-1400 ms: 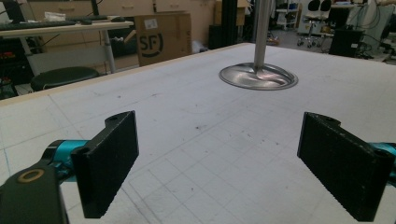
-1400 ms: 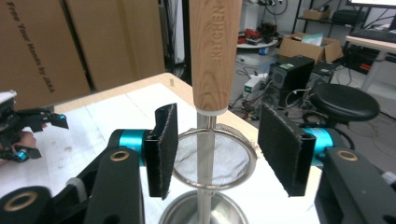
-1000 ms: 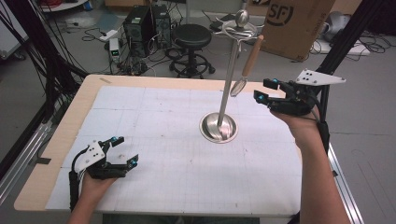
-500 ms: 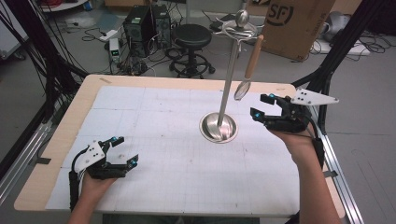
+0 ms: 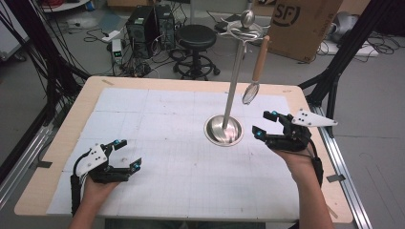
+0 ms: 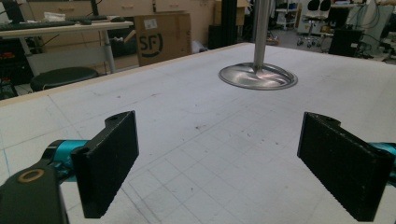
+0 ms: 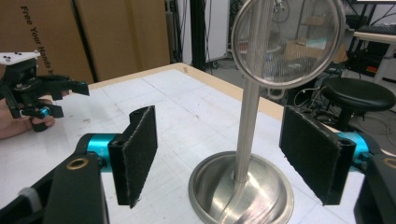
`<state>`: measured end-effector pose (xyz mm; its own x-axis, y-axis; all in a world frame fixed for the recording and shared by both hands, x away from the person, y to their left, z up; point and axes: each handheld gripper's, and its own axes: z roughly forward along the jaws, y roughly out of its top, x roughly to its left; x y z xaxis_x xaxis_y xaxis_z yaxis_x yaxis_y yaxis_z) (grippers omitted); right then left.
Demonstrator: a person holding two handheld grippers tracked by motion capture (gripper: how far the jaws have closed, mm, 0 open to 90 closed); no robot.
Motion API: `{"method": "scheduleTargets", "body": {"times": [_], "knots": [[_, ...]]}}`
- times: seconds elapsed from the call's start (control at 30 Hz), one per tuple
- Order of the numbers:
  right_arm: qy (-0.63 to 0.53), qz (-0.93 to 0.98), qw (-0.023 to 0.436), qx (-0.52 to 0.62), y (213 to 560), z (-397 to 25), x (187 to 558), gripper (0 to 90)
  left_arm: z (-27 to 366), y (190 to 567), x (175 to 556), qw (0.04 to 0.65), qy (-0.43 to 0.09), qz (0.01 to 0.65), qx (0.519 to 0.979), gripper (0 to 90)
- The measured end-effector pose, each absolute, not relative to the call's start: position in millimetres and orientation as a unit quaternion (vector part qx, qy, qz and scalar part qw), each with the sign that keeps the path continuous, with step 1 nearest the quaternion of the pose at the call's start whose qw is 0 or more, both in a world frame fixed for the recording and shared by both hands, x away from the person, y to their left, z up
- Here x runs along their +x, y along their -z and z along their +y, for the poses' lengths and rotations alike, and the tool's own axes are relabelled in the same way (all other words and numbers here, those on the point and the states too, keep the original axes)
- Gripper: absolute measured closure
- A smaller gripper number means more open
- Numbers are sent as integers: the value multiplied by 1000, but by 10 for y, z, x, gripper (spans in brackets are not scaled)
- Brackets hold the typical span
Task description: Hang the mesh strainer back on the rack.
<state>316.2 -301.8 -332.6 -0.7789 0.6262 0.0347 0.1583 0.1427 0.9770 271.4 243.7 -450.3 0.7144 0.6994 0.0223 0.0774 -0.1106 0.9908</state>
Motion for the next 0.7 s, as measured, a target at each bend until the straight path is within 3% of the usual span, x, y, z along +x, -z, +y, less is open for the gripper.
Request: {"method": "scheduleTargets", "body": {"times": [0.7], "knots": [[-579, 740, 185, 288, 3821, -2927, 3095, 198, 2438, 4503, 2713, 606, -256, 279, 700, 130]]}}
